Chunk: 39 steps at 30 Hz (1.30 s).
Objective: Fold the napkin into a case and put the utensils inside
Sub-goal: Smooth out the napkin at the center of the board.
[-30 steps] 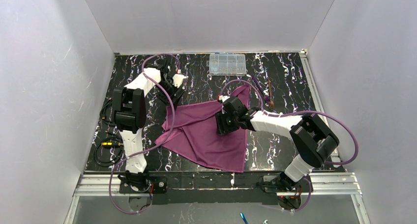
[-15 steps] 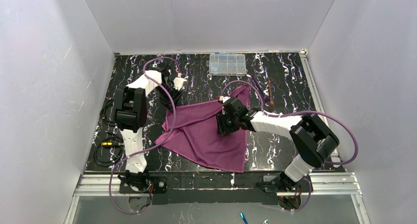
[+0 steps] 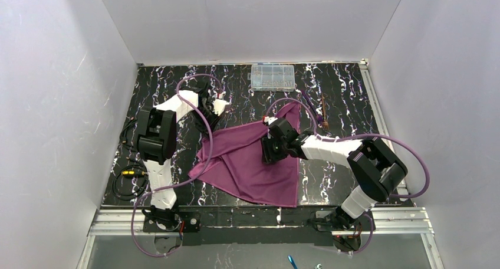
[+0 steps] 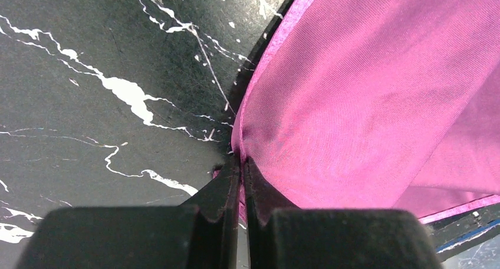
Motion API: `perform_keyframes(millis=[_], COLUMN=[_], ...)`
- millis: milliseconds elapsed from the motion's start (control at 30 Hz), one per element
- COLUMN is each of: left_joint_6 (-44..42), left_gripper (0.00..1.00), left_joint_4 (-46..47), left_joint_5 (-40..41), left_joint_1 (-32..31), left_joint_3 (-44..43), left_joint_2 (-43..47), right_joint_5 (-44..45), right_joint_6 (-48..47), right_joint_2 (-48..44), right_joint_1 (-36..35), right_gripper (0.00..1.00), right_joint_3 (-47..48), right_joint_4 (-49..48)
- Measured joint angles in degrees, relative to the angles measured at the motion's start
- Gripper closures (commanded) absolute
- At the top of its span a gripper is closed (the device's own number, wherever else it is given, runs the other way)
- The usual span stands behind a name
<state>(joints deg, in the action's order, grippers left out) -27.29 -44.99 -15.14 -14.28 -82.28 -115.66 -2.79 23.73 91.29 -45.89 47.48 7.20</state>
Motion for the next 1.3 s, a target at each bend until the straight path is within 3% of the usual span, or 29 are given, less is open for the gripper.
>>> perform_keyframes(millis=[800,1100,1300], left_joint_6=[-0.33,-2.71,-4.17], left_gripper=[1.0,1.0,1.0], left_joint_4=[2.64,6.69,9.94], left_joint_5=[6.97,11.13,14.34], left_joint_1=[0.31,0.79,0.81], left_joint_3=[-14.36,-31.78,-35.04], left_joint_2=[0.39,-10.93,-17.77], right_joint_5=[0.28,0.33,0.46], right_joint_6=[-0.09,-1.36,-2.1], right_joint_2=[-0.31,0.11,0.61], right_joint_1=[0.0,0.0,-0.11], right_gripper=[0.56,0.56,0.56], right_joint_3=[-3.08,-2.45,-1.22], right_joint_4=[-6.78,-6.47,-4.74])
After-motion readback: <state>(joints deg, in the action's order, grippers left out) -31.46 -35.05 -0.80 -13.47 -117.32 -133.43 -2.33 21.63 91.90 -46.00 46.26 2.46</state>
